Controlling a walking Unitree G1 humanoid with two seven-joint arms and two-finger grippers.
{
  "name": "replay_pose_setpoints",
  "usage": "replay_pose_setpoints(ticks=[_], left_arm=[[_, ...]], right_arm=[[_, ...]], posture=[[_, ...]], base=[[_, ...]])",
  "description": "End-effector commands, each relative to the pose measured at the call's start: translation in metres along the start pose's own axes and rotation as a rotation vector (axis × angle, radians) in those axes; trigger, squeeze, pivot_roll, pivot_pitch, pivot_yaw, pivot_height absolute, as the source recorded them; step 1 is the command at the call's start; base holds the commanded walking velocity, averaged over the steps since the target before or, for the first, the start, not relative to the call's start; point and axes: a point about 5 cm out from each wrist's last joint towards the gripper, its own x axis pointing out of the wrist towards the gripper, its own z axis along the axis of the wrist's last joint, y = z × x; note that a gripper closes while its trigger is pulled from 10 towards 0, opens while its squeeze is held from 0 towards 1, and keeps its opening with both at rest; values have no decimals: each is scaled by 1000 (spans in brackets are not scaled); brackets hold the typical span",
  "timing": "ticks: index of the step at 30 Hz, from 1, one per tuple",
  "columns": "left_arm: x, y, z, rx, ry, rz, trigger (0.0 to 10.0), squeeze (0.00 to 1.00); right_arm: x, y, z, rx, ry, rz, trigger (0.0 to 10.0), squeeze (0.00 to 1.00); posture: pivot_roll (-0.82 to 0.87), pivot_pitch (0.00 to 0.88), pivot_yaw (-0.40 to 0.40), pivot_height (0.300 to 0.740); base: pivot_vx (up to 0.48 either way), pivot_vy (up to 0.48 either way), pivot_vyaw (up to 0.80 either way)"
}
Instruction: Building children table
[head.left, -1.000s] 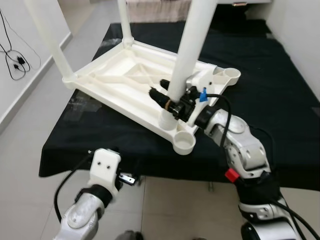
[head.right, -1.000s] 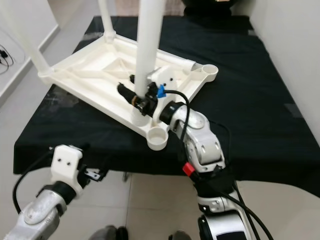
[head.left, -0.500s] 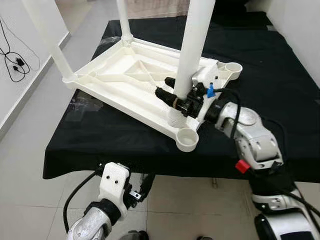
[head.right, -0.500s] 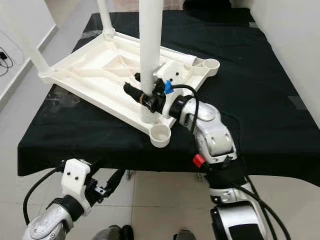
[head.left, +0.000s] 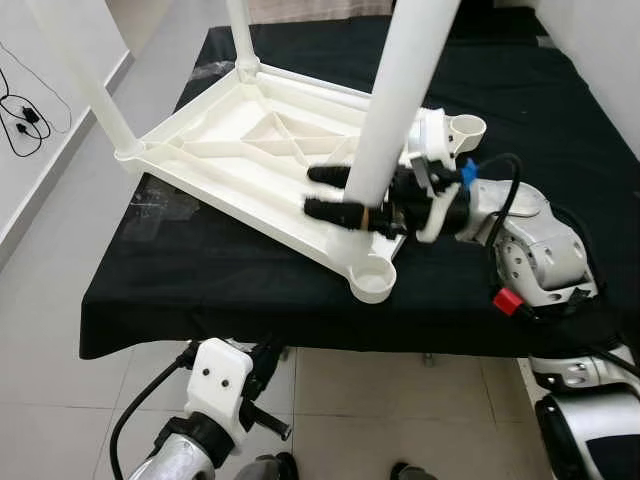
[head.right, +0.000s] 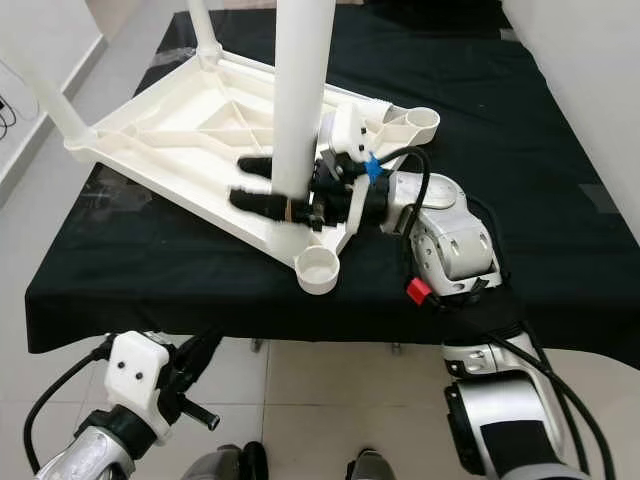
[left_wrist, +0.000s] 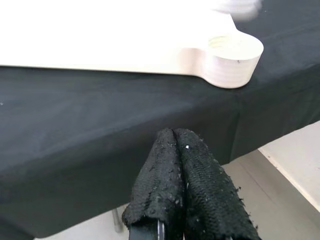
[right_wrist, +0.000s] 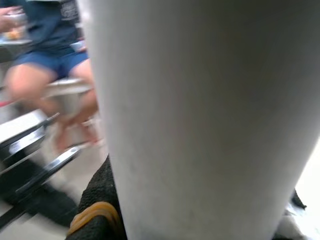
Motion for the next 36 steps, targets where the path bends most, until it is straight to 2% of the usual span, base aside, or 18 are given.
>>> replay_pose_setpoints(ticks=[1,2,3,4,5,10,14,16,21,22,27,36], left_arm=[[-4,1,1,31,0,1,0,0],[-5,0,1,38,-3,-8,0,0],[-6,-2,2,41,-9,-24,2706,0],[-6,-3,3,43,-12,-34,2706,0],[-8,-4,4,59,-19,-39,10000,0],[-9,-6,9,137,-59,-47,10000,0],[-11,-8,10,140,-73,-51,10000,0],[-15,-9,11,140,-80,-60,10000,0],[-15,-9,11,133,-80,-68,10000,0],[-16,-11,11,116,-78,-90,10000,0],[-16,-13,12,103,-83,-106,10000,0],[-16,-15,12,98,-91,-108,10000,0]], right_arm=[[6,8,-4,18,3,90,10000,0],[8,9,-7,26,16,115,10000,0],[10,10,-10,37,23,143,10000,0],[11,10,-11,44,26,159,10000,0],[13,11,-12,49,26,177,10000,0],[14,7,-13,65,1,205,10000,0],[12,3,-12,72,-14,207,10000,0],[4,-4,-7,63,-14,202,10000,0],[-1,-8,-3,55,-17,193,10000,0],[-11,-12,7,43,-36,183,10000,0],[-20,-15,17,29,-52,182,10000,0],[-22,-15,10,7,25,184,10000,0]], posture=[[43,314,52,740],[47,320,54,740],[49,323,54,740],[49,323,54,740],[64,338,57,740],[94,355,53,740],[104,362,55,740],[116,373,56,740],[114,376,58,740],[108,385,59,740],[106,387,59,740],[99,391,59,740]], base=[[0,0,0],[0,0,0],[0,0,0],[0,0,0],[0,0,0],[0,0,0],[0,0,0],[0,0,0],[0,0,0],[0,0,0],[0,0,0],[0,0,0]])
